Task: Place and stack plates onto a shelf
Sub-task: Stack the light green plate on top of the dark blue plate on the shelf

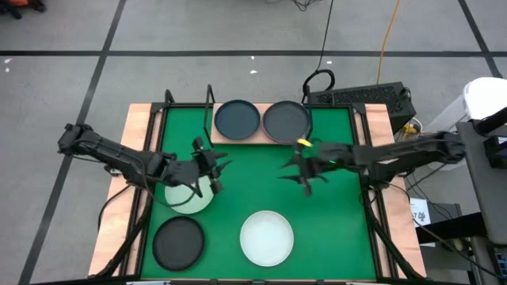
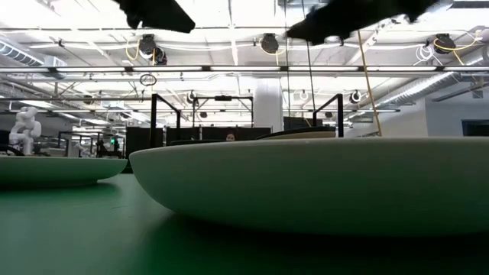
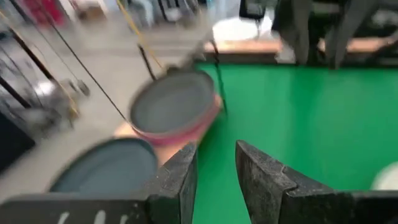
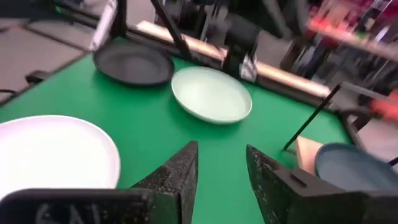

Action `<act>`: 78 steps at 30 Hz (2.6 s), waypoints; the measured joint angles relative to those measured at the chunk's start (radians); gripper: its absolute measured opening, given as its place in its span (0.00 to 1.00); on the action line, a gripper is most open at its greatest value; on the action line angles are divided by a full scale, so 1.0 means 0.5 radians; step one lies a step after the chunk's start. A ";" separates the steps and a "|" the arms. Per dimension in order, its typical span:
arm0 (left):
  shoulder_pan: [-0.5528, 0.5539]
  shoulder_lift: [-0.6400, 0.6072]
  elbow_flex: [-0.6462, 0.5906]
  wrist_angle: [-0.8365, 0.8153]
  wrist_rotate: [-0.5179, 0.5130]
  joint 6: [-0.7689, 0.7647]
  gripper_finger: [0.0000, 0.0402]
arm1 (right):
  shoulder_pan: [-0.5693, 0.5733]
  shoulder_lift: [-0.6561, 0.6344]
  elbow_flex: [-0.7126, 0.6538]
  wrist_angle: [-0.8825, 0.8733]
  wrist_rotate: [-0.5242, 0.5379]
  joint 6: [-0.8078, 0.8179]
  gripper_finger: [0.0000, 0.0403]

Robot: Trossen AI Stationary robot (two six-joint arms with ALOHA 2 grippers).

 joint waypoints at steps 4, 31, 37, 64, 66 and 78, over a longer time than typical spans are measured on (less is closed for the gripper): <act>0.022 0.220 0.432 -0.800 0.173 -0.463 0.29 | 0.132 -0.386 -0.322 0.257 0.186 0.015 0.29; -0.195 1.172 0.896 -2.036 1.270 -2.055 0.29 | 0.241 -0.907 -0.593 0.347 0.347 0.156 0.29; -0.204 1.178 0.895 -2.245 1.267 -2.323 0.29 | 0.240 -0.907 -0.593 0.344 0.352 0.154 0.29; -0.199 1.203 0.394 -1.670 1.317 -2.303 0.29 | 0.240 -0.907 -0.593 0.317 0.353 0.150 0.29; -0.187 1.199 0.324 -1.582 1.328 -2.228 0.29 | 0.240 -0.907 -0.593 0.313 0.353 0.154 0.29; -0.165 1.202 0.775 -2.063 1.373 -1.872 0.03 | 0.238 -0.906 -0.592 0.352 0.450 0.204 0.29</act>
